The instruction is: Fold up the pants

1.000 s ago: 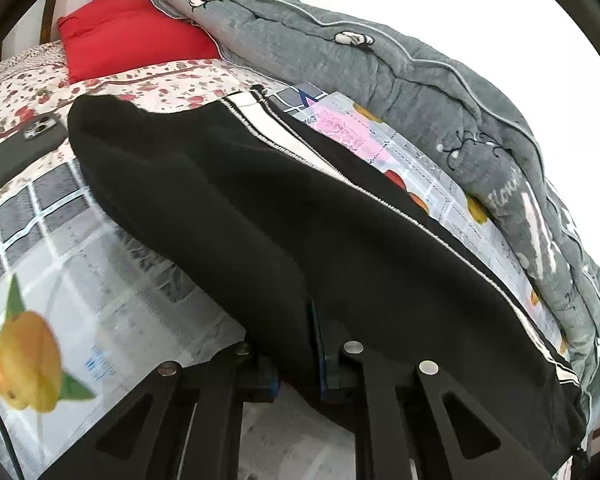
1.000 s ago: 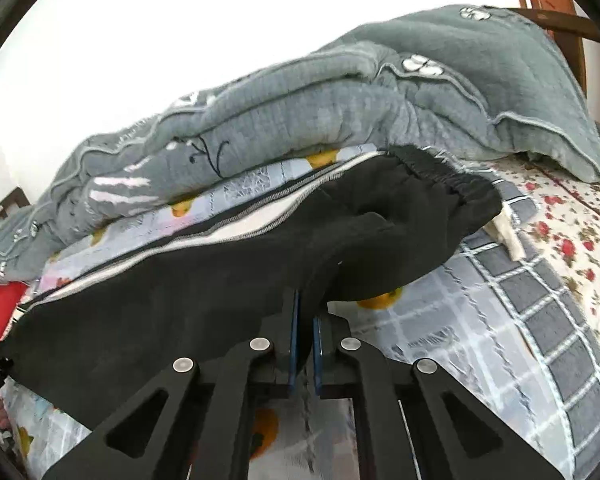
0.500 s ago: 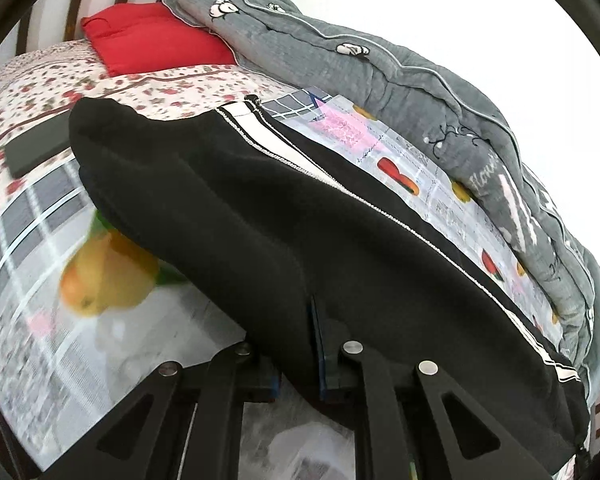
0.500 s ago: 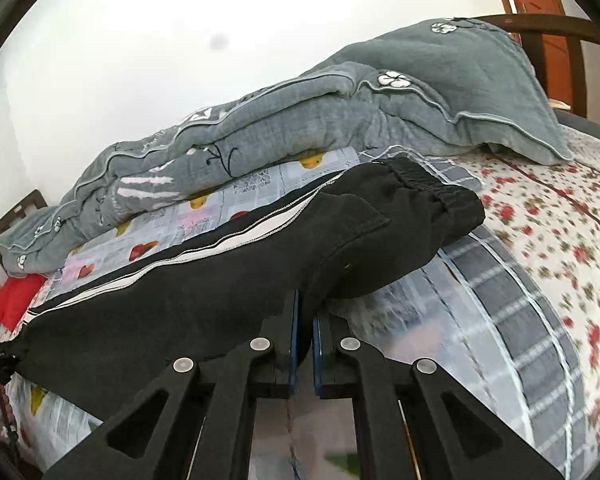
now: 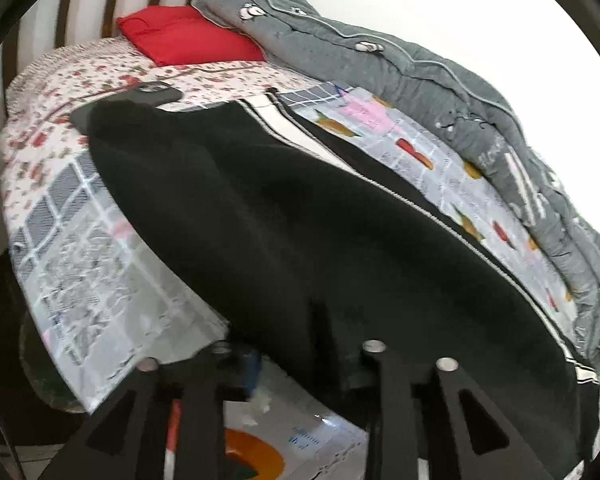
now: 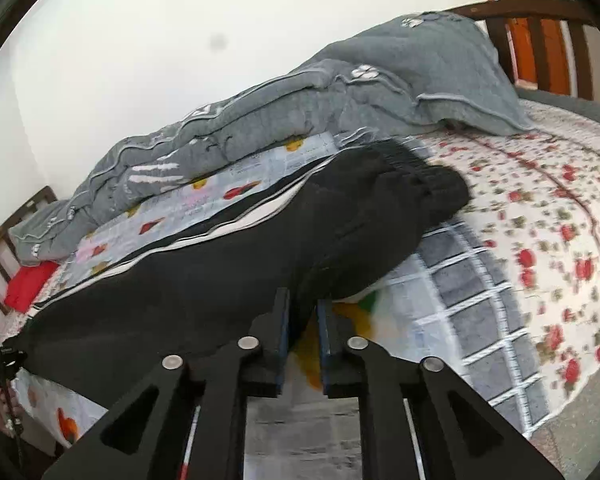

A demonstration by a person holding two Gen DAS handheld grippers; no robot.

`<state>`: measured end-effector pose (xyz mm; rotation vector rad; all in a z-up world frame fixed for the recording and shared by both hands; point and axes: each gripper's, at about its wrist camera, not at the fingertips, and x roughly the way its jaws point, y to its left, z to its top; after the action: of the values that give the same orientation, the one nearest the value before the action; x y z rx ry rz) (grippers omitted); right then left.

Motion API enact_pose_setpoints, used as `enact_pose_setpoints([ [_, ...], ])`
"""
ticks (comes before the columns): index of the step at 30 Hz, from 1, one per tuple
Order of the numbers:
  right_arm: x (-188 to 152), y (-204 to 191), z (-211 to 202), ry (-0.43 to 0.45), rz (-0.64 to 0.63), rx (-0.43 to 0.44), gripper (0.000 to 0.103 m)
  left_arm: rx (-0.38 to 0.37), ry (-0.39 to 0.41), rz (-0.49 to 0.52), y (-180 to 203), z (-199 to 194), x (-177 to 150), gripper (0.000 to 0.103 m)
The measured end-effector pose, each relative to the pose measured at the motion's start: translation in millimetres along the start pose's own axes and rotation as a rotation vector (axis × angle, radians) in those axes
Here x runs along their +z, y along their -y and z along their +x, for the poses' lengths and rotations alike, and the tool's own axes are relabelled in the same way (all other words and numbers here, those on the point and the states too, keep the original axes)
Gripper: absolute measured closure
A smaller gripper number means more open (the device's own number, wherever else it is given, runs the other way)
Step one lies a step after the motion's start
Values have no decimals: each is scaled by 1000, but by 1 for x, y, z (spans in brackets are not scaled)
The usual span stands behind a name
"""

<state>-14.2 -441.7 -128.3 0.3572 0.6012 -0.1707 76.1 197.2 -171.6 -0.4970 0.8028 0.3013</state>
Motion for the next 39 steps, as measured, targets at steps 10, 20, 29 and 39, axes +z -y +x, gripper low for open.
enact_pose_setpoints([
  [10,34,55,21,8,178,-16,37,26,28,-45,4,-21,9,51],
  [20,49,70,94,-119,260,16,54,80,96,-61,-1,-50,18,44],
  [29,54,80,71,-19,198,-61,89,33,113,-1,10,-51,30,39],
  [39,74,47,13,28,-52,-278,57,-6,85,47,16,-10,66,40],
])
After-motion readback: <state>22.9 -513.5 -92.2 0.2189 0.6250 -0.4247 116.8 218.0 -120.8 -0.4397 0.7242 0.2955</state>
